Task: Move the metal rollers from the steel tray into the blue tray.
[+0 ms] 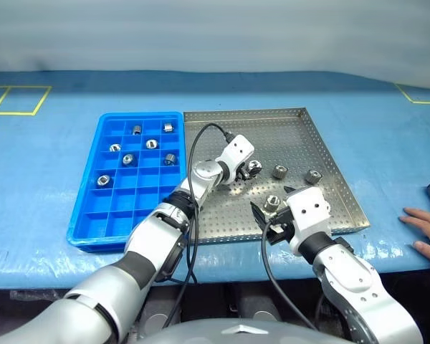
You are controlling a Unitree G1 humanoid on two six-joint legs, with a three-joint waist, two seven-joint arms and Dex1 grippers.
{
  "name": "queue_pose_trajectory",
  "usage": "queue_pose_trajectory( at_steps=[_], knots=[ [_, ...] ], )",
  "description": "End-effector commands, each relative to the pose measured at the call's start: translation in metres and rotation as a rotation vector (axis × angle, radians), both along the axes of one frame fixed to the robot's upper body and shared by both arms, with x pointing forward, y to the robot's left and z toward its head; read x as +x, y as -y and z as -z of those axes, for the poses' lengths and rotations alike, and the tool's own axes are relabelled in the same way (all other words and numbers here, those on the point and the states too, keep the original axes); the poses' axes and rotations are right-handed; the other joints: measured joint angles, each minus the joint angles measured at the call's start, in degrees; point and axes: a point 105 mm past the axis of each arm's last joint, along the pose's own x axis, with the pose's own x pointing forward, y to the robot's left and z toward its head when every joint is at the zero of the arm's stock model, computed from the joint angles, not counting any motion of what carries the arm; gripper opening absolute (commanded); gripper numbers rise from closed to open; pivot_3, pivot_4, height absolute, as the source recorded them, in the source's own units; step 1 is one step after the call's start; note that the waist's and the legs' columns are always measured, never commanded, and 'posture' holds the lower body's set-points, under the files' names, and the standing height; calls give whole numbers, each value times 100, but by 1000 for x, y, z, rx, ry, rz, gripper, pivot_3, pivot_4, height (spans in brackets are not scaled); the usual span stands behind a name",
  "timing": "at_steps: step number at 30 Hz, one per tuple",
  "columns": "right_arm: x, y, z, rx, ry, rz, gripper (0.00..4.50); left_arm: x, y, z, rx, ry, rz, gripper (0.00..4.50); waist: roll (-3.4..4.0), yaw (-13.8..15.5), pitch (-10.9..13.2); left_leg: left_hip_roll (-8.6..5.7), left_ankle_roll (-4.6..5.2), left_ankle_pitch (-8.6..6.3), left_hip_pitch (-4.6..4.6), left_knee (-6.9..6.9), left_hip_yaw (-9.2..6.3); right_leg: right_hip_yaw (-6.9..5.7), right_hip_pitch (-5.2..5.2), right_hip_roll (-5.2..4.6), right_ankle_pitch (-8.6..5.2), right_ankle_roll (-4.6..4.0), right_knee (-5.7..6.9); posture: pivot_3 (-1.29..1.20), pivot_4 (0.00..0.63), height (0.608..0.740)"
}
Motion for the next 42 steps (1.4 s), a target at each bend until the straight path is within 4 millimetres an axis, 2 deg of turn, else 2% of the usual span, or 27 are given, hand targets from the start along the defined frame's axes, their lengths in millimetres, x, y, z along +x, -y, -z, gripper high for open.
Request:
queue_pose_trajectory(
  at_steps=[1, 8, 11, 16, 25, 30, 31, 34, 36, 39, 42],
  knots=[
    [-1, 1, -13, 3, 59, 5, 4500, -28, 58, -18, -71, 25, 142, 2963, 0, -7, 0, 0, 0, 0, 0, 0, 1, 1, 0, 0, 0, 0, 0, -133, 150, 740],
    [-2, 1, -13, 3, 57, 11, 4500, -29, 57, -17, -79, 15, 141, 2963, 0, -12, 0, 0, 0, 0, 1, 1, 1, 1, 0, 0, 1, 1, 1, -133, 150, 740],
    [-2, 1, -13, 4, 59, 9, 4500, -28, 56, -16, -76, 13, 138, 2441, 0, -12, 0, 0, 0, 0, 1, 1, 1, 2, 0, 0, 1, 1, 1, -133, 150, 740],
    [-1, 0, -14, 7, 62, 6, 4500, -28, 55, -15, -70, 12, 138, 890, 0, -7, -1, 0, 0, 0, 1, 2, 1, 2, 0, 0, 1, 2, 1, -133, 150, 740],
    [-2, 1, -13, 11, 62, 14, 4500, -29, 54, -14, -70, 12, 149, 834, 0, -13, -2, 0, 1, 1, 1, 5, 1, 2, 2, 0, 3, 4, 2, -131, 150, 740],
    [-1, 0, -13, 16, 62, 8, 4500, -22, 49, -35, -135, 57, 168, 834, 1, -12, -1, 0, 1, 1, 1, 5, 1, 2, 1, 0, 3, 4, 2, -121, 150, 740],
    [0, -2, -14, 19, 63, 3, 4500, -20, 47, -45, -164, 76, 173, 834, 0, -9, -1, 0, 1, 1, 1, 5, 1, 2, 1, 0, 3, 4, 2, -100, 150, 740],
    [2, -5, -14, 22, 64, -19, 4500, -13, 32, -77, -261, 154, 169, 834, 0, -2, -1, 0, 1, 1, -2, 5, 1, 3, 0, 0, 3, 3, 3, -70, 150, 740],
    [3, -9, -16, 24, 68, -39, 4500, -8, 13, -95, -303, 206, 134, 834, 1, 2, -2, 1, 1, 1, -2, 4, 0, 6, 0, -1, 3, 3, 2, -35, 150, 740],
    [7, -17, -18, 31, 75, -90, 4500, -3, -29, -116, -333, 285, 31, 834, 7, -16, -5, 7, 1, 1, 15, -10, 11, 16, 1, 2, 3, 3, 4, 1, 150, 740],
    [11, -28, -20, 37, 79, -153, 4500, -9, -69, -126, -301, 350, -44, 834, 9, -17, -5, 15, 1, 2, 25, -10, 10, 20, 0, 15, 6, 6, 18, 42, 150, 740]
  ],
)
